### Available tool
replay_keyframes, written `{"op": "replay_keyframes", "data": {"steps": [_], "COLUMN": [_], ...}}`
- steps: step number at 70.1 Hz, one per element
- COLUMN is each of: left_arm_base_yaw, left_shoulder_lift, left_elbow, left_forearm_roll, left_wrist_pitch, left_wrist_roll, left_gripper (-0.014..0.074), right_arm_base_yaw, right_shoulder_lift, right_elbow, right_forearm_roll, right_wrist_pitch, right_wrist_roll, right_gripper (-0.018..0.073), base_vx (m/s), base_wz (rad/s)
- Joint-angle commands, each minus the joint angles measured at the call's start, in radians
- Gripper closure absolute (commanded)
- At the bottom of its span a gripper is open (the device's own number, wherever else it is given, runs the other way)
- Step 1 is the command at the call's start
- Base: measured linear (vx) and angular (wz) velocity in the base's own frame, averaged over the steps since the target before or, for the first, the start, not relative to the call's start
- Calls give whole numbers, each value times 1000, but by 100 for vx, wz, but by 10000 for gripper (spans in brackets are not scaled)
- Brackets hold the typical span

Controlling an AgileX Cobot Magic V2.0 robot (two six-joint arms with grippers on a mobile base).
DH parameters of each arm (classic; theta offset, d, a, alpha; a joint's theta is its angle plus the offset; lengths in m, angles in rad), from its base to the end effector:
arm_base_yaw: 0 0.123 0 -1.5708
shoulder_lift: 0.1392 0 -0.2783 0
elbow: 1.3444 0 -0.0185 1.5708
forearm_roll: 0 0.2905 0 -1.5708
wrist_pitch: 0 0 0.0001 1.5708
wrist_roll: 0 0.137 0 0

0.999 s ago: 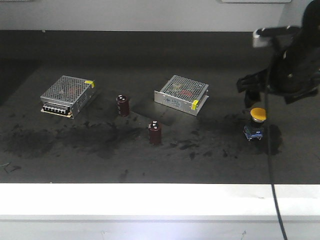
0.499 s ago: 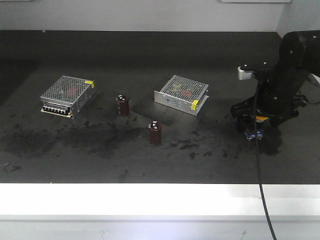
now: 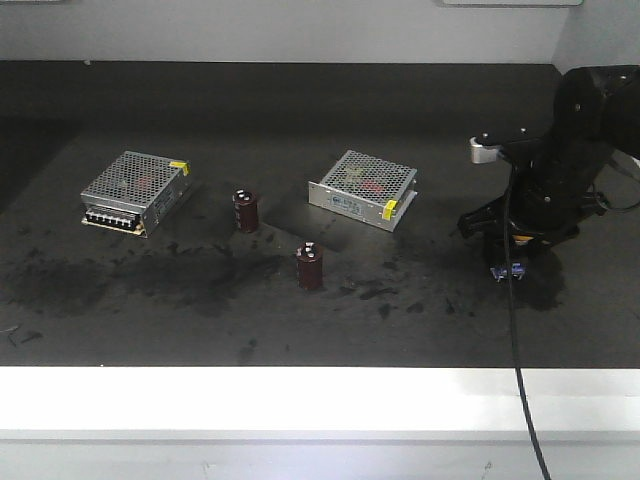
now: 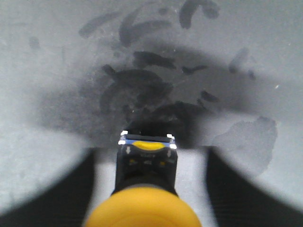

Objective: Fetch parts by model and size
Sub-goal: 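Close the right gripper on the yellow button and lift it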

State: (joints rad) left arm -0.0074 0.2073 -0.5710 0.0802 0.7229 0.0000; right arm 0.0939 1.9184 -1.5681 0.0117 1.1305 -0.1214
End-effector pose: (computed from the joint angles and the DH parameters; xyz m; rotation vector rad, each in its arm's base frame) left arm 0.1235 0.0064 0.3241 0.0251 1.8415 0.0858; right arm 0.4375 0.0427 0.1764 -0.3125 2.9477 0.0127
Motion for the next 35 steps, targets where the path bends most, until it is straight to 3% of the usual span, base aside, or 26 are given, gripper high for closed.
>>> {"op": "replay_keyframes", "data": {"steps": [1,7,23,35], "left_arm_base_yaw": [0,0,0,0], "left_shoulder_lift": [12,12,12,12], "left_elbow": [-22,-22,-22,-22], "left_forearm_roll": [3,3,3,3], "left_wrist_pitch": [-78,-78,-76,-73], "left_wrist_roll": [-6,-6,-6,-6], "left_gripper": [603,603,603,603], "right_arm_base_yaw": [-5,-5,-5,-5], "right_shoulder_lift": [-49,-49,-92,-222], "right_elbow": [-31,-31,-15,124], "right_forearm_roll": [-6,-6,3,13], "right_wrist_pitch": [-22,-23,-48,-161], "right_wrist_roll": [6,5,4,4], "right_gripper": [400,575,568,568], "base_vx": [0,0,0,0], "base_wz": [0,0,0,0]}}
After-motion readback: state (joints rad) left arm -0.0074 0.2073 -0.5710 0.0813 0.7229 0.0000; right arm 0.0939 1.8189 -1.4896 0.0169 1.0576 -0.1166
